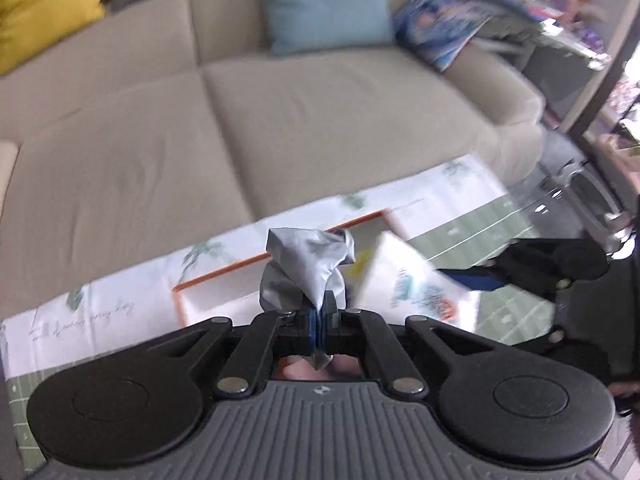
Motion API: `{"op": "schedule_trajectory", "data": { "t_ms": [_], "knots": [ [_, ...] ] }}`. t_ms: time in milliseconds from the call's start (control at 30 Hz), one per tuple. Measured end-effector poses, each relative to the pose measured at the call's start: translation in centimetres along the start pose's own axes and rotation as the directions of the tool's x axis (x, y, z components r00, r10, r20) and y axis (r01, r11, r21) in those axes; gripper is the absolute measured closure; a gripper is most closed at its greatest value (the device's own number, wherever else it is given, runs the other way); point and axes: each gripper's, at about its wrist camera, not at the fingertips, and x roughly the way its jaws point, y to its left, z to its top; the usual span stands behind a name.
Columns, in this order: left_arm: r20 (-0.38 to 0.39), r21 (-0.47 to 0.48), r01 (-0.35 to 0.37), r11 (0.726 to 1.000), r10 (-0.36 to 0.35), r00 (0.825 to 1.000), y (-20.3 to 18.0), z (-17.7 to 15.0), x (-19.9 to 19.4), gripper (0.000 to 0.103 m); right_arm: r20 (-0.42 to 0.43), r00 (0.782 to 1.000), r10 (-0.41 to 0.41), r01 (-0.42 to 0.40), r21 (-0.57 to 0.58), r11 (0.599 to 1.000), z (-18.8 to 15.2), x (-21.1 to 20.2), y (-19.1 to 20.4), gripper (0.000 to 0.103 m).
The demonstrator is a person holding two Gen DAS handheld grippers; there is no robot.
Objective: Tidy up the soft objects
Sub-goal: 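Lift the grey cloth and white packet with both tools over the orange box, then open both tools to drop the grey cloth and white packet into the box, then withdraw both open tools from the box back toward the table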
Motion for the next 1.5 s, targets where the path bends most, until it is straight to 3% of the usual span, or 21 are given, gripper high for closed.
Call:
{"op": "schedule_trajectory", "data": {
  "t_ms": [267, 533, 700, 800, 1167, 1367, 1500],
  "knots": [
    [-0.132, -0.042, 0.017, 0.999, -0.022, 0.991, 6.3, -2.3, 7.3, 0.101, -0.177, 0.982, 0.071, -0.065, 0.037, 0.997, 0.4, 9.7, -1.1, 0.048],
    [-0.187, -0.098, 0.077, 0.992, -0.094, 0.978, 8.6, -3.5, 10.7, 0.099, -0.276, 0.955, 0.106, -0.103, 0.028, 0.994, 0.6, 15.1, -0.8, 0.042],
    [-0.189, -0.117, 0.088, 0.989, -0.109, 0.976, 8.8, -4.1, 11.3, 0.078, -0.287, 0.954, 0.083, -0.091, -0.016, 0.996, 0.0, 15.9, 0.4, 0.032],
    [-0.170, -0.111, 0.077, 0.991, -0.095, 0.981, 8.7, -4.1, 10.9, 0.069, -0.284, 0.957, 0.061, -0.074, -0.036, 0.997, -0.3, 15.0, 0.7, 0.029],
    [-0.074, -0.100, 0.066, 0.993, -0.073, 0.995, 7.7, -3.1, 5.7, 0.066, -0.235, 0.972, -0.018, -0.003, -0.088, 0.996, 0.8, 11.5, 1.2, 0.022],
    [0.085, -0.079, 0.032, 0.996, -0.026, 0.996, 5.7, -2.8, -0.5, 0.066, -0.143, 0.985, -0.093, 0.078, -0.106, 0.991, 2.2, 6.5, 2.2, 0.023],
    [0.237, -0.046, 0.009, 0.999, 0.003, 0.971, 3.3, -3.7, -5.8, 0.066, -0.039, 0.985, -0.168, 0.163, -0.113, 0.980, 3.0, 2.0, 3.3, 0.023]
  ]
}}
